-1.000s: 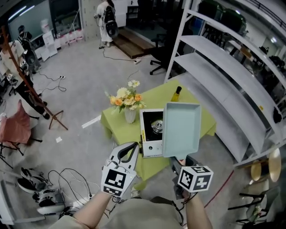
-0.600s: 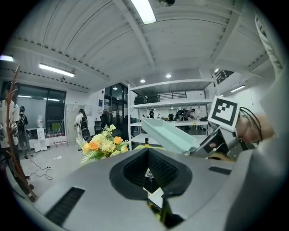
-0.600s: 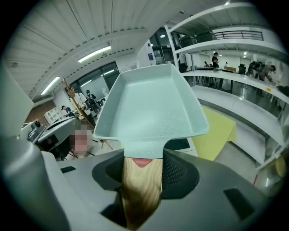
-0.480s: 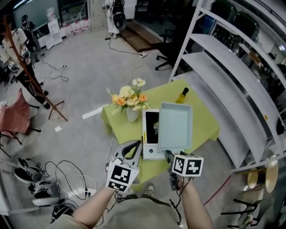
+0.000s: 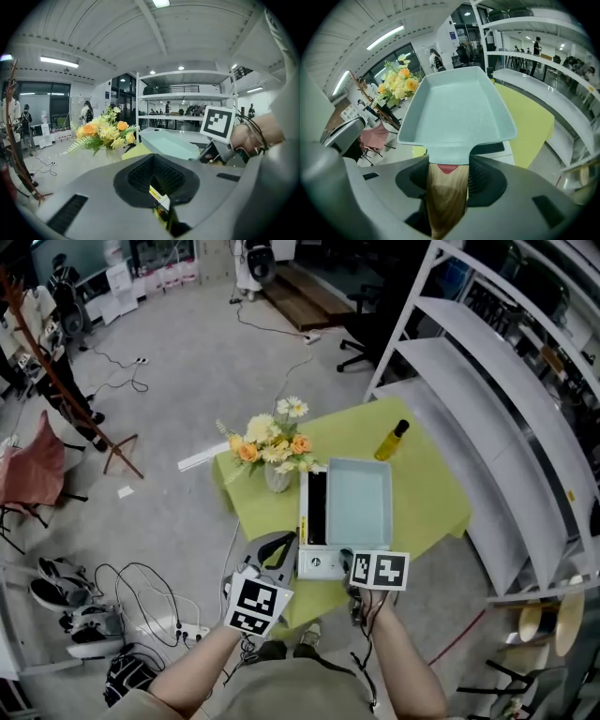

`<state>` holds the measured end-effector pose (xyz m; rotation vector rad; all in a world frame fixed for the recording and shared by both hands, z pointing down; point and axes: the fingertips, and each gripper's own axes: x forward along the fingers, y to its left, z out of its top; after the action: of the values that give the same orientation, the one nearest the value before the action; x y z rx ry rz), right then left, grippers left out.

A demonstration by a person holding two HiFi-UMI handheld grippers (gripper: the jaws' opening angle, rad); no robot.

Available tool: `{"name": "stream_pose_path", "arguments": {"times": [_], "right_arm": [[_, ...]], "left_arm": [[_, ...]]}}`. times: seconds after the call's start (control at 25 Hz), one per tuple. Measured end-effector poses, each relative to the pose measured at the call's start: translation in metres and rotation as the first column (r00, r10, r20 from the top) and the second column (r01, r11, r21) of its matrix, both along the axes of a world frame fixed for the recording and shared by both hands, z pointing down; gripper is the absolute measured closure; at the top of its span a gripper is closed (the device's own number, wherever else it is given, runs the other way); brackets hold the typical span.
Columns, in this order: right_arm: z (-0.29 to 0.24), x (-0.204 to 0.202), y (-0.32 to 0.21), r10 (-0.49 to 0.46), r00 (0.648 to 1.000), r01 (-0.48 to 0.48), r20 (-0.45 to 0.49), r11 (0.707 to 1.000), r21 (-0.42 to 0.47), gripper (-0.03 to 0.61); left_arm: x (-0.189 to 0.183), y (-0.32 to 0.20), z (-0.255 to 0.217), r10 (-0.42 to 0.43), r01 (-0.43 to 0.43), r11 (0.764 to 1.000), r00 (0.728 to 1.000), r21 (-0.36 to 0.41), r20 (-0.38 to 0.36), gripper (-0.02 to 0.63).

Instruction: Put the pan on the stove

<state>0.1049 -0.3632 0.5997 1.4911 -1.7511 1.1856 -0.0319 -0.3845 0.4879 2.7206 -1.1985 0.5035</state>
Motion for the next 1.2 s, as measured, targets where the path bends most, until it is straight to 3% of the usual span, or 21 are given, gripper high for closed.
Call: {"name": "stream_pose_path", "arguments": {"times": [0.72,0.96,1.2], "right_arm": [[0.071,0.004,-0.026,-0.013,0.999,0.008,-0.029,0.986,-0.168,0.391],[0.077,0.007,-0.034,-0.027,0.997,0.015,-0.069,0.986,-0.164,0.390],[0.074,0.002,-0.037,-0.004,1.000,0.003,-0.006,0.990,-0.140,0.358]], "left_arm": [[0.007,-0.027,0.054,-0.031,0.034,0.992,0.999,-0.119,0.024,0.608],[0.009,-0.026,0.059,-0.033,0.036,0.990,0.999,-0.133,0.029,0.608],[0.010,-0.020,0.064,-0.036,0.040,0.987,0.999,-0.156,0.030,0.607]]}}
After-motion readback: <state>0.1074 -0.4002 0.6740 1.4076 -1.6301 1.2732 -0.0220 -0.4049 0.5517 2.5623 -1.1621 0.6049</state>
